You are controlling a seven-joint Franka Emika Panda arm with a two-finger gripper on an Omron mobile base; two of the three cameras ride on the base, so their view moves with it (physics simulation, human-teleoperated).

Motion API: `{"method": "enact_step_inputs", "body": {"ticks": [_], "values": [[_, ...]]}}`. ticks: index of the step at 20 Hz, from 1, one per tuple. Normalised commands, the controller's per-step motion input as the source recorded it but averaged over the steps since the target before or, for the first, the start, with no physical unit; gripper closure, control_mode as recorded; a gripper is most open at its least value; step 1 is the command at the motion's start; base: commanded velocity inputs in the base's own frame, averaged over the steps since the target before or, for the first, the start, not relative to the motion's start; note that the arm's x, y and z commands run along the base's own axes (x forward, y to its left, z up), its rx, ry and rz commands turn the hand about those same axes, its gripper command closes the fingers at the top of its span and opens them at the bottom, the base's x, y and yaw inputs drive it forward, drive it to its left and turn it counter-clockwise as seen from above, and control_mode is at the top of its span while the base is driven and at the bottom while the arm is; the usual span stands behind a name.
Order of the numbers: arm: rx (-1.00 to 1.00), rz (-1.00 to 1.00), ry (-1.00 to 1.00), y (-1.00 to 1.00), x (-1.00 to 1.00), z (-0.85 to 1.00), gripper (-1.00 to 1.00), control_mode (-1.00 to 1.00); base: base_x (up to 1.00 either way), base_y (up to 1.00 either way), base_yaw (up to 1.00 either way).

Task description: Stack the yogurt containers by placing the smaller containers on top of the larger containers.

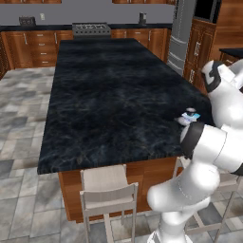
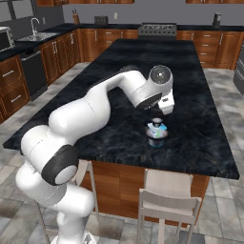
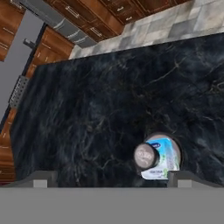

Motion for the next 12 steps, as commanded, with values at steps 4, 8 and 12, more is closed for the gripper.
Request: {"method": "enact_step_inputs", "body": {"ticks": [4,8,12], "values": [[-0.06,0.0,-0.11,0.05,-0.37,0.25,-1.0,-1.0,0.0,0.0,0.0],[-0.05,0.0,-0.18,0.0,-0.39,0.26,-1.0,-1.0,0.0,0.0,0.0],[-0.06,0.0,-0.25,0.0,-0.64,0.05,-1.0,-1.0,0.0,0.0,0.0]]}}
